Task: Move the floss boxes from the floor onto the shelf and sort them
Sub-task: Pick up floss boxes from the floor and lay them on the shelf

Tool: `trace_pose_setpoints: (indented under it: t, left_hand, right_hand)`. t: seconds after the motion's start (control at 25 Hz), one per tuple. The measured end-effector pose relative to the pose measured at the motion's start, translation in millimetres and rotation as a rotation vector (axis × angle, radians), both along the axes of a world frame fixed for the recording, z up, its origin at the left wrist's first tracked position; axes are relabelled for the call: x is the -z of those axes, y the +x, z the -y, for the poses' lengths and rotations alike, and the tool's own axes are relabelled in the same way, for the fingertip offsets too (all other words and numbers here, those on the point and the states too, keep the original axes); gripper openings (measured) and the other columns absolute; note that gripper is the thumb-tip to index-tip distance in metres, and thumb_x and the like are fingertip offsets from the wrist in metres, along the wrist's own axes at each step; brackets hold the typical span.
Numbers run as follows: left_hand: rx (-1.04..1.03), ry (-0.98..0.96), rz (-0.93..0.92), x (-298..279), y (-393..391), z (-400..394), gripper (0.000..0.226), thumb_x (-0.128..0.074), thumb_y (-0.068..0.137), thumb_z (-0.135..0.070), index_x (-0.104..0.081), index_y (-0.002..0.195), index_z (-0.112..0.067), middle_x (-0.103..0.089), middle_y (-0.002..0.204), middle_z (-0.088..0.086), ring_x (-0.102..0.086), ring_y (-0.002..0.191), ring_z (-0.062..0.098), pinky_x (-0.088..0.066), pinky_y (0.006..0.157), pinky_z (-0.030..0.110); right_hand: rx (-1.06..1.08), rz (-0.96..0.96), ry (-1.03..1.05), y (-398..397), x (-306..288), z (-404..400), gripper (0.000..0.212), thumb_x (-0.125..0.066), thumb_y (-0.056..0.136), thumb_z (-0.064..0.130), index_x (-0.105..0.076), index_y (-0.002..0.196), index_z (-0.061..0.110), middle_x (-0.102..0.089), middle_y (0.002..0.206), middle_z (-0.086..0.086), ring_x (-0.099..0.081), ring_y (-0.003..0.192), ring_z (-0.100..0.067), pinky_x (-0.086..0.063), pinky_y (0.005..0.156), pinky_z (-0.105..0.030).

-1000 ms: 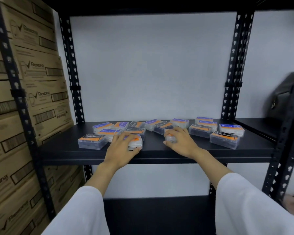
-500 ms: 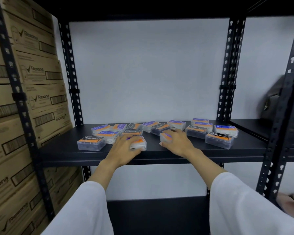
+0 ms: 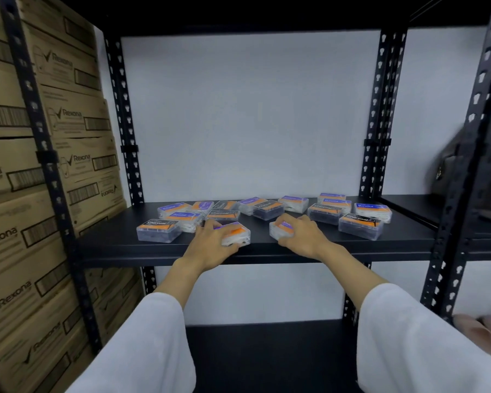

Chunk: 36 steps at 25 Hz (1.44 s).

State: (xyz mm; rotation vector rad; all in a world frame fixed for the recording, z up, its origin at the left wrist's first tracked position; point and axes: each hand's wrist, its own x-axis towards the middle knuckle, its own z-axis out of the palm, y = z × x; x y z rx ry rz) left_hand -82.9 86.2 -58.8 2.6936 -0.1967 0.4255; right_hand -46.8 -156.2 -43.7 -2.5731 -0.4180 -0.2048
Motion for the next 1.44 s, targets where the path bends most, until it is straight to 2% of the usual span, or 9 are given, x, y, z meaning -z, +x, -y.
trace_pose_setpoints:
  t: [0.16,0.28,0.48,0.56,0.8,0.96,1.2,1.32,1.44]
  left_hand:
    - [0.019,-0.049,0.008,4.2,-36.2,15.5,0.059,-0.065,0.084,-0.046,-0.043,0.138,-0.041,-0.037,0.129,0.0,-0.041,0.119,0.023,-0.042,0.101,0.038]
    - [0.026,-0.082,0.009,24.3,-67.3,29.6,0.058,-0.068,0.08,-0.044,-0.047,0.134,-0.041,-0.037,0.126,-0.005,-0.046,0.113,0.02,-0.046,0.096,0.038]
    - [0.045,-0.107,-0.089,87.9,-105.2,51.4,0.058,-0.071,0.076,-0.041,-0.049,0.13,-0.04,-0.037,0.126,-0.005,-0.05,0.11,0.019,-0.048,0.095,0.037]
    - [0.062,-0.113,-0.14,120.4,-115.1,61.6,0.058,-0.07,0.075,-0.042,-0.049,0.128,-0.042,-0.038,0.125,-0.006,-0.051,0.109,0.018,-0.048,0.095,0.037]
    - [0.099,-0.16,-0.355,228.5,-118.7,84.7,0.06,-0.07,0.072,-0.044,-0.05,0.129,-0.042,-0.039,0.12,-0.009,-0.053,0.105,0.016,-0.049,0.095,0.039]
    - [0.064,-0.205,-0.489,309.5,-101.0,90.6,0.059,-0.07,0.074,-0.046,-0.05,0.129,-0.04,-0.039,0.121,-0.009,-0.055,0.105,0.017,-0.049,0.094,0.039]
    - [0.023,-0.296,-0.685,423.1,-73.4,98.7,0.06,-0.078,0.073,-0.034,-0.052,0.127,-0.03,-0.04,0.122,-0.003,-0.057,0.104,0.021,-0.052,0.089,0.041]
    - [0.001,-0.273,-0.757,472.6,-63.4,100.6,0.065,-0.079,0.071,-0.027,-0.051,0.13,-0.028,-0.039,0.118,-0.002,-0.057,0.103,0.021,-0.05,0.09,0.034]
    - [-0.025,-0.249,-0.82,516.7,-57.1,99.0,0.071,-0.078,0.07,-0.028,-0.046,0.133,-0.029,-0.038,0.117,0.0,-0.055,0.103,0.022,-0.051,0.088,0.036]
  right_hand:
    - [-0.067,-0.041,0.086,-32.3,-2.9,14.2,0.044,-0.068,0.076,0.024,-0.049,0.111,0.042,-0.041,0.117,-0.008,-0.042,0.114,-0.03,-0.046,0.095,-0.041]
    - [-0.09,-0.011,0.118,-65.1,9.6,26.4,0.047,-0.07,0.075,0.018,-0.053,0.114,0.039,-0.039,0.118,-0.006,-0.044,0.11,-0.026,-0.048,0.091,-0.036]
    - [-0.066,-0.063,0.208,-114.5,69.5,46.3,0.045,-0.071,0.072,0.012,-0.057,0.108,0.036,-0.038,0.118,-0.003,-0.047,0.108,-0.024,-0.053,0.087,-0.036]
    - [-0.035,-0.088,0.208,-126.8,106.5,55.1,0.044,-0.072,0.07,0.012,-0.057,0.105,0.036,-0.038,0.118,-0.002,-0.046,0.108,-0.023,-0.049,0.092,-0.036]
    - [0.021,-0.257,0.177,-137.3,230.0,75.8,0.046,-0.072,0.068,0.024,-0.056,0.109,0.037,-0.041,0.12,0.001,-0.044,0.113,-0.021,-0.051,0.092,-0.037]
    - [0.116,-0.368,0.214,-123.5,315.5,90.2,0.05,-0.074,0.073,0.027,-0.057,0.121,0.028,-0.039,0.125,0.003,-0.049,0.11,-0.017,-0.048,0.093,-0.028]
    - [0.172,-0.559,0.187,-96.1,446.4,97.6,0.058,-0.073,0.077,0.017,-0.051,0.131,0.013,-0.039,0.135,-0.002,-0.053,0.11,-0.017,-0.047,0.092,-0.024]
    - [0.167,-0.626,0.169,-88.1,500.9,93.0,0.055,-0.073,0.08,0.022,-0.051,0.13,0.013,-0.04,0.133,0.0,-0.054,0.112,-0.018,-0.047,0.093,-0.025]
    - [0.15,-0.688,0.158,-83.5,546.1,86.5,0.058,-0.073,0.08,0.025,-0.048,0.132,0.014,-0.04,0.134,0.001,-0.051,0.115,-0.019,-0.048,0.095,-0.029]
